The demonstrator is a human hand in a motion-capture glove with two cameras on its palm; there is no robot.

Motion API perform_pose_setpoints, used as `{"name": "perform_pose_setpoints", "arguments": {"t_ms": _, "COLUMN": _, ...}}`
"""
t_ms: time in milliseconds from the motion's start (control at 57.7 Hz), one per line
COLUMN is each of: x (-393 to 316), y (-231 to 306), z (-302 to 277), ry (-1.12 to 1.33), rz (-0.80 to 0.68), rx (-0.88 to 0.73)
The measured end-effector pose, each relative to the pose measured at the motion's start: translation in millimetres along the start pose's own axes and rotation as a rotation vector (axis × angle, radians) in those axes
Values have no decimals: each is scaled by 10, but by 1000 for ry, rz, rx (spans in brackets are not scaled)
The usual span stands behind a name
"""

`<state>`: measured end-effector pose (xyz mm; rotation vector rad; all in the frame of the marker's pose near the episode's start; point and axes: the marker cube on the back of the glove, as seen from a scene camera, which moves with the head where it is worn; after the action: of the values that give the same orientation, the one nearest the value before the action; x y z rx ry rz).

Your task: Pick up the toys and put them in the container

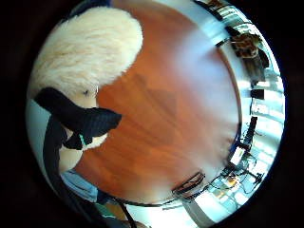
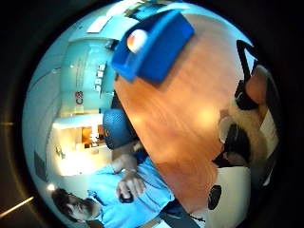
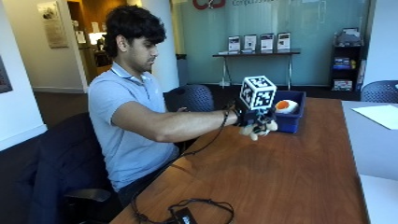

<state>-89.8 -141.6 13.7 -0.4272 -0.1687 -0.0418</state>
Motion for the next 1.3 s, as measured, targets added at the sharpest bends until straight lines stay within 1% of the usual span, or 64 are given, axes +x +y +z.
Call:
{"name": "perform_pose_setpoints", "arguments": {"t_ms": 121, "x": -299, "y": -300, "z": -739, "ry": -35, "rz": -24, "rx": 126}}
{"name": "perform_pose_setpoints", "arguments": {"t_ms": 208, "x": -609, "y": -532, "z": -1141, "ry": -37, "rz": -55, "rx": 199}}
{"name": "perform_pose_setpoints", "arguments": {"t_ms": 312, "x": -992, "y": -779, "z": -1504, "ry": -37, "rz": -98, "rx": 246}}
{"name": "perform_pose_setpoints", "arguments": {"t_ms": 416, "x": -1374, "y": -1023, "z": -1708, "ry": -16, "rz": -131, "rx": 252}}
{"name": "perform_pose_setpoints", "arguments": {"t_ms": 555, "x": -1843, "y": -1366, "z": -1674, "ry": -7, "rz": -164, "rx": 228}}
{"name": "perform_pose_setpoints", "arguments": {"t_ms": 676, "x": -2025, "y": -1542, "z": -1481, "ry": -20, "rz": -181, "rx": 185}}
{"name": "perform_pose_setpoints", "arguments": {"t_ms": 728, "x": -2029, "y": -1568, "z": -1391, "ry": -15, "rz": -158, "rx": 132}}
{"name": "perform_pose_setpoints", "arguments": {"t_ms": 815, "x": -1976, "y": -1567, "z": -1230, "ry": 1, "rz": -104, "rx": -6}}
{"name": "perform_pose_setpoints", "arguments": {"t_ms": 849, "x": -1950, "y": -1554, "z": -1185, "ry": -4, "rz": -106, "rx": -25}}
{"name": "perform_pose_setpoints", "arguments": {"t_ms": 970, "x": -1837, "y": -1432, "z": -1130, "ry": -16, "rz": -144, "rx": 36}}
{"name": "perform_pose_setpoints", "arguments": {"t_ms": 1057, "x": -1716, "y": -1296, "z": -1110, "ry": 9, "rz": -153, "rx": 45}}
{"name": "perform_pose_setpoints", "arguments": {"t_ms": 1196, "x": -1435, "y": -1051, "z": -1074, "ry": 90, "rz": -136, "rx": 39}}
{"name": "perform_pose_setpoints", "arguments": {"t_ms": 1300, "x": -1213, "y": -868, "z": -1040, "ry": 102, "rz": -120, "rx": 35}}
